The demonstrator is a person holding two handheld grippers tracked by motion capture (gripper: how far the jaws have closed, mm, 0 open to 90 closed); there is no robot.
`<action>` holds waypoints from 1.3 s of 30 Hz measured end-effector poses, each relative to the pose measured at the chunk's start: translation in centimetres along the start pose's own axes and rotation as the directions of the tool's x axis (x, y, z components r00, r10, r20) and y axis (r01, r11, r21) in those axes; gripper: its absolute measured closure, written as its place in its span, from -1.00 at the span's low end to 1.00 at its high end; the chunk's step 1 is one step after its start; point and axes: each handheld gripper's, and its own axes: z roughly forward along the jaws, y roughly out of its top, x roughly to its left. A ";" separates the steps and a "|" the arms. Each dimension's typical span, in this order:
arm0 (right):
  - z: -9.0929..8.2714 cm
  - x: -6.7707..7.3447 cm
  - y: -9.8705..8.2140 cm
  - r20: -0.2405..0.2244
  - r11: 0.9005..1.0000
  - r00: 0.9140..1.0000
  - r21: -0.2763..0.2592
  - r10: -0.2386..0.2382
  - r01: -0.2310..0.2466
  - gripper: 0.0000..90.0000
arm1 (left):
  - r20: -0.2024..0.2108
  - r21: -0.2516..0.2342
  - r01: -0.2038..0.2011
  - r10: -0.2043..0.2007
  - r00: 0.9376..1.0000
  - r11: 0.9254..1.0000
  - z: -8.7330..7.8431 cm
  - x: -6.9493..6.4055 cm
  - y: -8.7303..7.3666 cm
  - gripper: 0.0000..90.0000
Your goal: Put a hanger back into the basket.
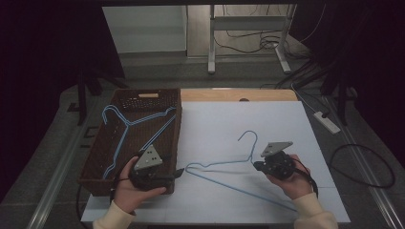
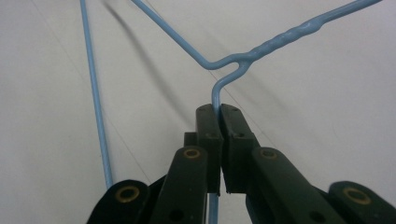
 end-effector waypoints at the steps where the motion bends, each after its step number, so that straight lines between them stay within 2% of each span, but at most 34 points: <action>1: 0.0 0.0 -0.1 -0.001 1.000 1.000 -0.001 -0.009 0.009 0.95 | 0.004 0.003 0.000 0.000 1.000 1.000 0.2 -0.2 0.2 -0.21; 7: -0.1 -0.1 -0.2 -0.012 1.000 1.000 -0.007 -0.016 0.016 0.95 | 0.037 0.029 -0.004 0.003 0.999 1.000 1.8 -0.9 1.5 -0.22; 12: 0.0 0.1 -0.2 -0.017 1.000 0.999 -0.009 -0.028 0.027 0.95 | 0.062 0.039 0.002 -0.005 0.998 0.999 2.8 -1.1 1.9 -0.23; 18: 0.0 0.3 -0.2 -0.024 0.999 0.999 -0.009 -0.038 0.038 0.95 | 0.095 0.068 -0.013 0.007 0.995 0.998 4.5 -1.8 2.6 -0.24; 26: 0.0 0.5 -0.1 -0.034 0.998 0.998 -0.011 -0.056 0.055 0.95 | 0.141 0.128 -0.040 0.022 0.990 0.991 8.1 -3.1 4.0 -0.24; 29: 0.0 0.6 -0.1 -0.038 0.998 0.997 -0.013 -0.060 0.060 0.95 | 0.148 0.139 -0.050 0.030 0.989 0.989 9.0 -3.6 4.5 -0.25; 39: -0.2 0.8 -0.1 -0.046 0.997 0.996 -0.017 -0.072 0.072 0.95 | 0.155 0.180 -0.034 0.006 0.988 0.983 11.6 -4.0 4.5 -0.25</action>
